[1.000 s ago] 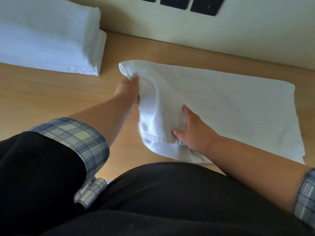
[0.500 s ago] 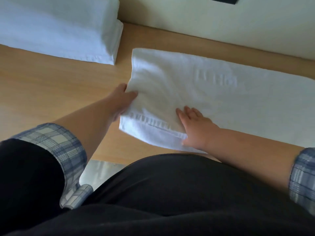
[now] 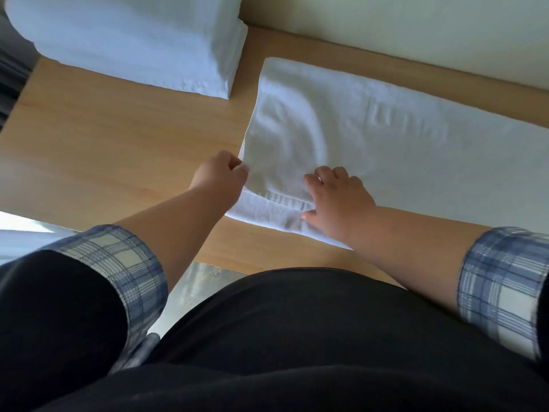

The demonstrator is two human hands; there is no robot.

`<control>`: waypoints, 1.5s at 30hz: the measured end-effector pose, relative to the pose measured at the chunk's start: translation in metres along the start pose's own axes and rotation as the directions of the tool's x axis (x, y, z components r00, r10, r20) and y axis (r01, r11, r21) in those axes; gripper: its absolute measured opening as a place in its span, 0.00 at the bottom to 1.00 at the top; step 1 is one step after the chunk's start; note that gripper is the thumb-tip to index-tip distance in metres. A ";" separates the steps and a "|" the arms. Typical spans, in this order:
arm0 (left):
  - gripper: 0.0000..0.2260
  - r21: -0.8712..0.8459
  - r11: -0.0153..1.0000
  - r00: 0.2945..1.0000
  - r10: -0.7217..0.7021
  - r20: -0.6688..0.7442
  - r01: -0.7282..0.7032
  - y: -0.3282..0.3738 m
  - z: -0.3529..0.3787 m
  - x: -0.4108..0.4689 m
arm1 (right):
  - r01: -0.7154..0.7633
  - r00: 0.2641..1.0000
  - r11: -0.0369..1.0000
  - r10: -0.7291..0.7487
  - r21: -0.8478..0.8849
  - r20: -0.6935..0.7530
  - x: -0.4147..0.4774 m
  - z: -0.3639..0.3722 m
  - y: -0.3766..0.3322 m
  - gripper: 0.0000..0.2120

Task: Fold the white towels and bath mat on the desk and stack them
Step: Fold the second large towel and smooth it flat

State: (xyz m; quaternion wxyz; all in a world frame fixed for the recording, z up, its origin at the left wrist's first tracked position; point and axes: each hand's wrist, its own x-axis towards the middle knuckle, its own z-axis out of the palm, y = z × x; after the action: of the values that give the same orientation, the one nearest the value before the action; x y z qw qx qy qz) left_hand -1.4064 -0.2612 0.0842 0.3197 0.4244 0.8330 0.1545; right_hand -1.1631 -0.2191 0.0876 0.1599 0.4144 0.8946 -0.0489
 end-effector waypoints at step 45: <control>0.09 -0.741 0.311 0.804 -0.204 0.559 0.595 0.006 0.016 -0.028 | 0.083 0.994 0.944 -0.056 0.319 -0.091 0.058 -0.029 -0.052 0.12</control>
State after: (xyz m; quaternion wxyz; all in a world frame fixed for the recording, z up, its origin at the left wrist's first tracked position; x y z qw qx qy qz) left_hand -1.3802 -0.2805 0.0863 0.6697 -0.0173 0.6232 0.4037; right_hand -1.2442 -0.2046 0.0933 0.0519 0.4047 0.8944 -0.1833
